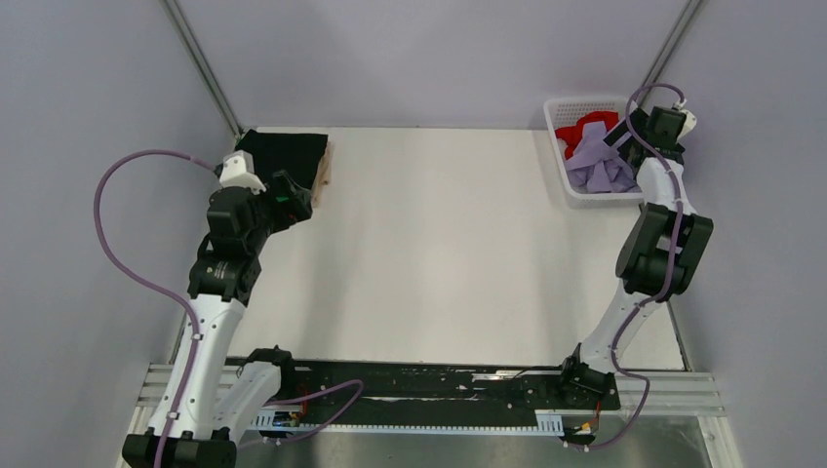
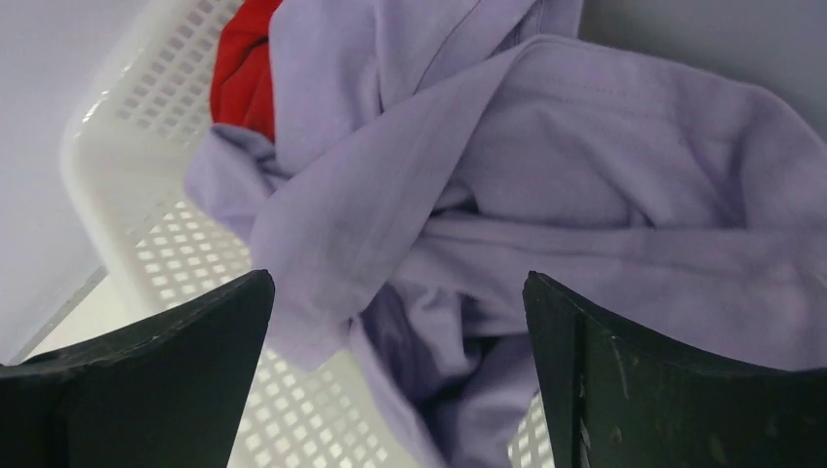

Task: Fold and stack the t-shirts
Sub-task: Grab crumpled tshirt from bin with the right arm

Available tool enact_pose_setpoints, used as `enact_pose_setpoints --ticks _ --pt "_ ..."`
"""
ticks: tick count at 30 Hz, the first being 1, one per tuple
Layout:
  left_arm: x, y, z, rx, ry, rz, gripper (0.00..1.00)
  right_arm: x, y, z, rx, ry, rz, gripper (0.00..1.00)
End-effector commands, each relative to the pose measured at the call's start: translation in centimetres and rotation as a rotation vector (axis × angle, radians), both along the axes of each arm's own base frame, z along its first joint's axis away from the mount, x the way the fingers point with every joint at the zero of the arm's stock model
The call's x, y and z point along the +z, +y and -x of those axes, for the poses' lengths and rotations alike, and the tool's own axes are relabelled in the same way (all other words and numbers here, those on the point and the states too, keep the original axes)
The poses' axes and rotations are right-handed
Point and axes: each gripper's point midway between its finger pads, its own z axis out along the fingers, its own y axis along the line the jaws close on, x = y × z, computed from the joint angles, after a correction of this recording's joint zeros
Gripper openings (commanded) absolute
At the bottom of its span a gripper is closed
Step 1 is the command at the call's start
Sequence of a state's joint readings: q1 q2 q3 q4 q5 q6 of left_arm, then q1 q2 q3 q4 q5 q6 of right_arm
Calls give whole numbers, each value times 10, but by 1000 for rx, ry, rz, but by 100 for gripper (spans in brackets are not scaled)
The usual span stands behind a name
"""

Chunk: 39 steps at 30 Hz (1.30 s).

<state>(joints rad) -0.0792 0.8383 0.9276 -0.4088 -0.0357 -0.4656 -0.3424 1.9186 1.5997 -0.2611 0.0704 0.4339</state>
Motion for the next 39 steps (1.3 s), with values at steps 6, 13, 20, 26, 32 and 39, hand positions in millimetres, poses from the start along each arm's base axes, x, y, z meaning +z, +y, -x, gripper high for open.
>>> enact_pose_setpoints --ticks 6,13,20,26,32,39 --pt "15 1 -3 5 -75 0 100 -27 -26 -65 32 -7 23 92" --pt "12 -3 -6 -14 -60 4 100 -3 -18 -79 72 -84 -27 33" --pt "15 -4 -5 -17 -69 15 100 94 -11 -59 91 -225 60 0" --pt "24 -6 1 -25 -100 34 100 185 10 -23 153 -371 135 0" --pt "26 -7 5 -17 -112 61 100 278 84 29 455 -570 152 0" --pt "25 -13 6 -42 -117 93 100 351 198 104 913 -736 121 0"
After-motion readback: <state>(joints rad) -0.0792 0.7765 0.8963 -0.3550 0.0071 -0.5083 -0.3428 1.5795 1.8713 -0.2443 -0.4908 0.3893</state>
